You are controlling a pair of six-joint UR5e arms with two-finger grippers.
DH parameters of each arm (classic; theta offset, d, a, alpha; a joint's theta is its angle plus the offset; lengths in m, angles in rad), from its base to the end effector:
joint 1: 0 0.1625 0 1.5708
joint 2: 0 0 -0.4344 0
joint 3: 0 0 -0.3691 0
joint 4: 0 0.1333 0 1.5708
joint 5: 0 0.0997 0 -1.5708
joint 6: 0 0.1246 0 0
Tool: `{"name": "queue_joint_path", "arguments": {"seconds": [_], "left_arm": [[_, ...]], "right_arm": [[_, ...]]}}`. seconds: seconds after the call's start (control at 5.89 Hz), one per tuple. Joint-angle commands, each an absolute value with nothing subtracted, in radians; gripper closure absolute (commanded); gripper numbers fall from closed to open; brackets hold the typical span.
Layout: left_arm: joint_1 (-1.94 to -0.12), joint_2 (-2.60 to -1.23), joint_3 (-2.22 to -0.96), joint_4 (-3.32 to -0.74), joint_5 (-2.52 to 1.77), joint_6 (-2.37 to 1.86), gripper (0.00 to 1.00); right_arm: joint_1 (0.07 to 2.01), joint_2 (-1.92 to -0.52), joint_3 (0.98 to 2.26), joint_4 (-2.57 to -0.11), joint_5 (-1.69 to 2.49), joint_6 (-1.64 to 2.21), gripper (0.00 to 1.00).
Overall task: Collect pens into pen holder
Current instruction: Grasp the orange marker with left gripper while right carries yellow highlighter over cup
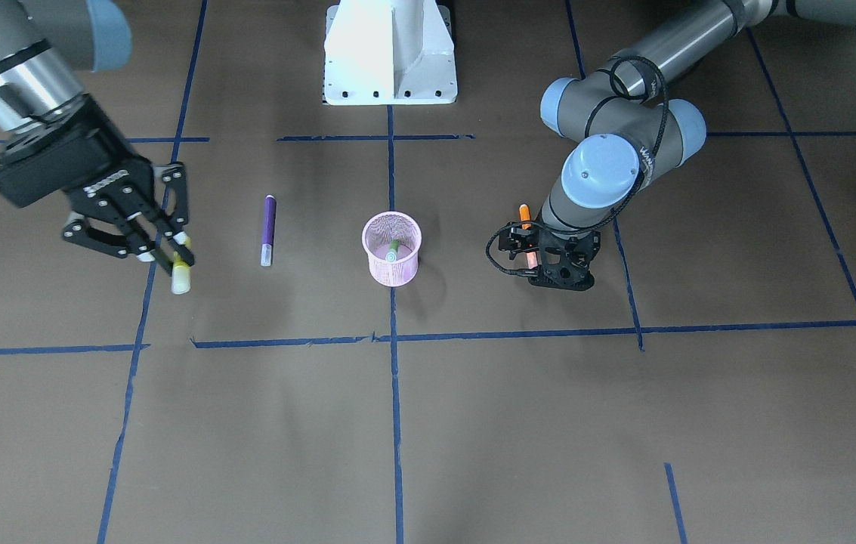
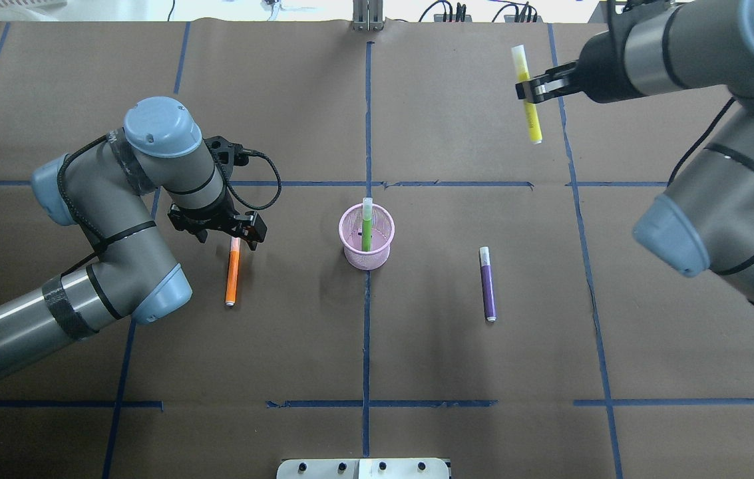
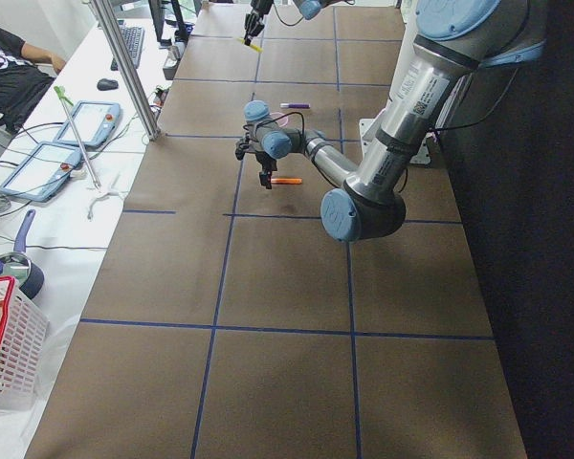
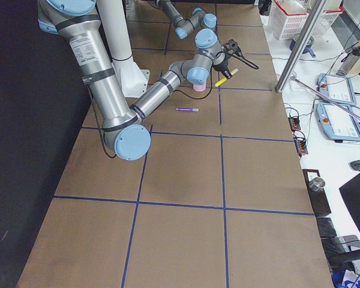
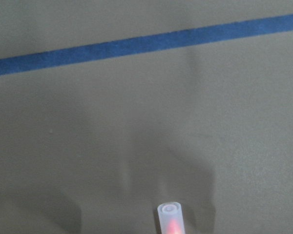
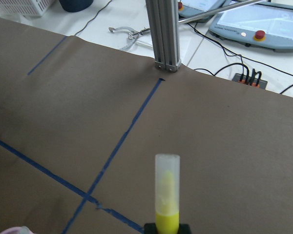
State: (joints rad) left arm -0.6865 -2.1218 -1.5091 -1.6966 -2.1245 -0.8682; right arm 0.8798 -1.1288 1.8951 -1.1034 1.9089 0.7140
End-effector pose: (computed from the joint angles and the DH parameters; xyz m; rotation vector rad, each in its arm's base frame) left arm 0.4952 -0.4934 0.3882 -0.0283 0.8035 0.1855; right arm -0.3087 -0.5176 0.2440 0.7419 -1.0131 -0.1886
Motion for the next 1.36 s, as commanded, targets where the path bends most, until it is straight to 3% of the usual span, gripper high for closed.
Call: {"name": "queue_joint_path", "arguments": {"seconds": [0.0,0.34,0.68,1.19], "left_arm": [[-0.686,-2.121,-1.509,-1.697,-2.125,-0.867,0.00],[-0.686,-2.123,-1.509,-1.698,-2.125,-0.867,0.00],[-0.686,-2.123,-1.509,-1.698,-2.125,-0.867,0.00],[-0.686,-2.122,-1.508,-1.698,-2.125,-0.858,0.00]], "right_arm": [[0.729,-1.047,1.879,-1.109,1.690,0.759,0.99],[0.608,-0.900,1.754,-1.115,1.515,0.854,0.99],[0.525,-0.849,1.671,-1.094,1.384,0.918,0.99],[0.418,-0.882,1.644,-1.072,1.330,0.965,0.99]]}}
